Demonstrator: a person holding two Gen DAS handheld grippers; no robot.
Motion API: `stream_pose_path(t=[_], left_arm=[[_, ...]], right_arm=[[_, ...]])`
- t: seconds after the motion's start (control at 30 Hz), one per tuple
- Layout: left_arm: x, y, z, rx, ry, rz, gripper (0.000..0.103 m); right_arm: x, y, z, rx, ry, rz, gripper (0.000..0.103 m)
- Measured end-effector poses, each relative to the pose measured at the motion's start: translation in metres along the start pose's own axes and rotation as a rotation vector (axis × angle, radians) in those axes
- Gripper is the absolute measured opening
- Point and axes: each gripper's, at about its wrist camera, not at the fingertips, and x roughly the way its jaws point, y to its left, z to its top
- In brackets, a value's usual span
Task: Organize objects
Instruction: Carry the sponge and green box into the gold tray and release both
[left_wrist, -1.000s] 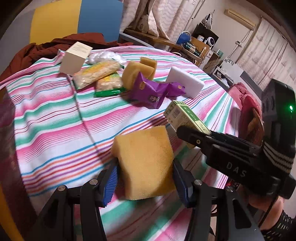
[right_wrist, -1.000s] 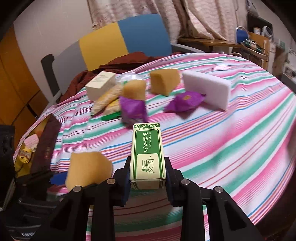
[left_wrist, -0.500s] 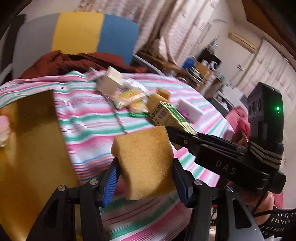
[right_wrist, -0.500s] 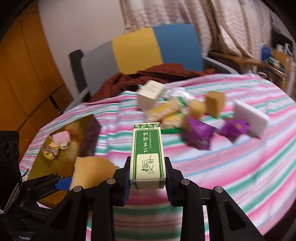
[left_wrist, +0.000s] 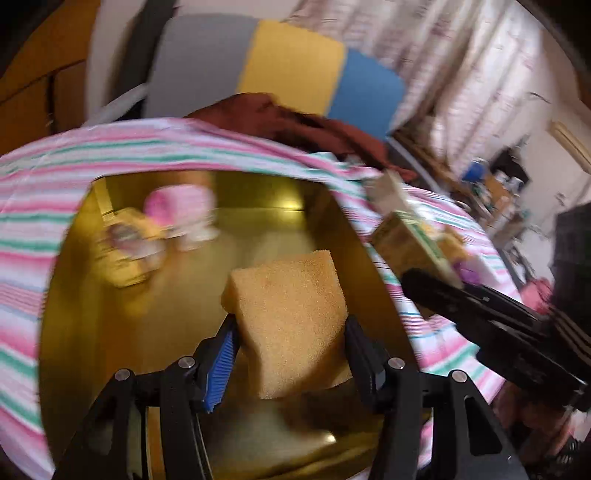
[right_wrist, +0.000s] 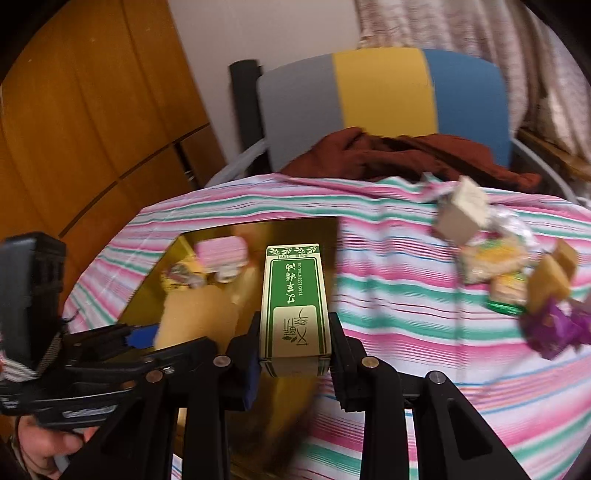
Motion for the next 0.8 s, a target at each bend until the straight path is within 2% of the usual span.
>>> stream_pose_path(t=[0.13,0.23,0.37,0.43,0.47,0.5,0.57,0.8], left_arm=[[0.003,0.037,0.004,-0.076,0.030,0.073,0.057],[0.005,0.053,0.007,-0.078,0.043,0.147,0.057],[0.008,0.061,0.012,-0.066,0.053,0.197,0.058],[0.009,0.065,0.016,-0.077,0.054,0.252,0.061],[0.008,0.068,0.018,-0.088,0.054,0.265,0.063],[0.006,0.071,0.018,-0.106,0.052,0.268,0.065],[0.001,0.074,0.018,-0.138,0.049,0.261,0.068],[-0.016,0.079,0.020,-0.201,-0.021,0.260,0.075]], right_arm=[[0.034,0.031,0.006,-0.009,0.080,0.046,0.032],[0.059,0.050,0.007,-0.016,0.133,0.068,0.032],[0.080,0.066,0.011,-0.016,0.150,0.075,0.032],[0.088,0.069,0.014,0.009,0.136,0.081,0.034],[0.092,0.070,0.017,0.020,0.136,0.084,0.041],[0.094,0.069,0.019,0.042,0.138,0.091,0.053],[0.089,0.065,0.020,0.076,0.118,0.102,0.065],[0.061,0.060,0.017,0.056,0.049,0.088,0.071]])
